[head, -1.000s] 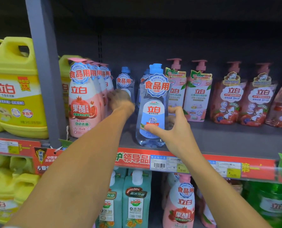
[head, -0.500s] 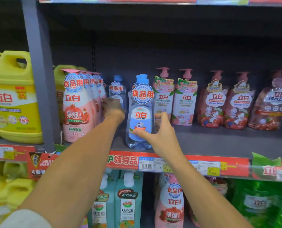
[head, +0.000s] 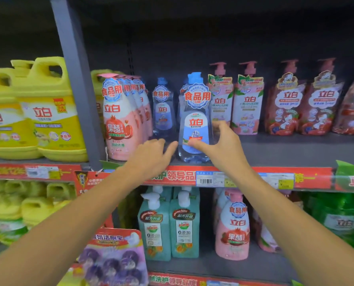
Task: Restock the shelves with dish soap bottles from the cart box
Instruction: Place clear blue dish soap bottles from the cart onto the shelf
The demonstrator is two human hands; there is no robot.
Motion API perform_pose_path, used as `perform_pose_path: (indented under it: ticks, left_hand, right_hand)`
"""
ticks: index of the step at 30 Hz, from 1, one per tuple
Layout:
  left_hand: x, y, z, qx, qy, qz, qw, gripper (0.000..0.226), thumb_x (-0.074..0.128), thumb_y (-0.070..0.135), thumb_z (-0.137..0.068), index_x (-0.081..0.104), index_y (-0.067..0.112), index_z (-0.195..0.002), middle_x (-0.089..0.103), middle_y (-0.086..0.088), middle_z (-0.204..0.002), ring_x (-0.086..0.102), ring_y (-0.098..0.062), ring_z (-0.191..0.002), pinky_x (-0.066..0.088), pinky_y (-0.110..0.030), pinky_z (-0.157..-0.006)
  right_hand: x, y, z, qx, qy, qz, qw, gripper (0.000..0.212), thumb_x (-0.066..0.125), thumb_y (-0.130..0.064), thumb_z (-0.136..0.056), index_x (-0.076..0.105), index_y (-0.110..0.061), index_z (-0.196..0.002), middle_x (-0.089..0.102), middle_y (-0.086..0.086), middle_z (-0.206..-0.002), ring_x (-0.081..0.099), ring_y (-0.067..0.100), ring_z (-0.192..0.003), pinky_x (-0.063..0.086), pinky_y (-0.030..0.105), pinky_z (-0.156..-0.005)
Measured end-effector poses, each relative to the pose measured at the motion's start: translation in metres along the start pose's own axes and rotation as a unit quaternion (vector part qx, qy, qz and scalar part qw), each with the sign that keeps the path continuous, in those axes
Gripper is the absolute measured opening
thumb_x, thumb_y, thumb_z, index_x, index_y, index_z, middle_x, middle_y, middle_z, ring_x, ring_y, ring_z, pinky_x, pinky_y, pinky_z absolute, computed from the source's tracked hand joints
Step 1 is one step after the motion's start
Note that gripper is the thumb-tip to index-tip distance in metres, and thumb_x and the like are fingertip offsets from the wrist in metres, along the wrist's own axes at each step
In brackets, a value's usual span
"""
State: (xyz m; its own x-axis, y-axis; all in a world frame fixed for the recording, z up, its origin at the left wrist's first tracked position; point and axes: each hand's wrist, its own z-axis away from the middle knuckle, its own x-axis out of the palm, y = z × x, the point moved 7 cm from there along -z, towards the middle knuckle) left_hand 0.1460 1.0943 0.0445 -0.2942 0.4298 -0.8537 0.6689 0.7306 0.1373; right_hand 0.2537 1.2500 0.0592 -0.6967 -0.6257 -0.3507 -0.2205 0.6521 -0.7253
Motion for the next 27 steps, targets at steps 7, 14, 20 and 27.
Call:
perform_pose_path:
  ticks: [7, 14, 20, 27]
  left_hand:
    - [0.014, 0.0, 0.026, 0.016, 0.087, -0.068, 0.994, 0.069, 0.012, 0.061, -0.092, 0.066, 0.02, -0.085, 0.069, 0.001, -0.087, 0.064, -0.021, -0.074, 0.036, -0.03, -0.057]
    - [0.011, -0.001, 0.029, 0.031, 0.145, -0.047, 0.988, 0.065, 0.021, 0.065, -0.09, 0.063, 0.016, -0.082, 0.065, 0.0, -0.079, 0.06, -0.021, -0.065, 0.037, -0.029, -0.052]
    - [0.011, -0.001, 0.03, 0.051, 0.157, -0.053, 0.985, 0.074, 0.017, 0.073, -0.087, 0.065, 0.017, -0.089, 0.068, 0.0, -0.085, 0.064, -0.021, -0.072, 0.041, -0.031, -0.056]
    - [0.01, -0.001, 0.032, 0.067, 0.172, -0.049, 0.982, 0.074, 0.019, 0.076, -0.085, 0.066, 0.018, -0.089, 0.069, 0.002, -0.086, 0.065, -0.018, -0.072, 0.037, -0.028, -0.055]
  right_hand:
    - [0.016, -0.007, 0.018, 0.009, 0.038, 0.171, 0.985, 0.08, 0.086, -0.044, -0.071, 0.044, -0.009, -0.13, 0.053, 0.009, -0.121, 0.055, 0.029, -0.113, 0.048, 0.039, -0.089]
    - [0.021, -0.002, -0.002, 0.079, -0.009, 0.227, 0.971, 0.07, 0.085, -0.046, -0.073, 0.044, -0.005, -0.113, 0.06, 0.015, -0.118, 0.058, 0.034, -0.11, 0.042, 0.035, -0.075]
    - [0.03, 0.005, -0.032, 0.102, -0.025, 0.229, 0.968, 0.08, 0.089, -0.042, -0.07, 0.049, -0.003, -0.127, 0.049, 0.017, -0.128, 0.054, 0.035, -0.116, 0.043, 0.035, -0.084]
    - [0.047, 0.014, -0.061, 0.119, -0.003, 0.223, 0.968, 0.087, 0.091, -0.032, -0.068, 0.038, -0.001, -0.129, 0.053, 0.02, -0.131, 0.054, 0.037, -0.12, 0.046, 0.038, -0.087]
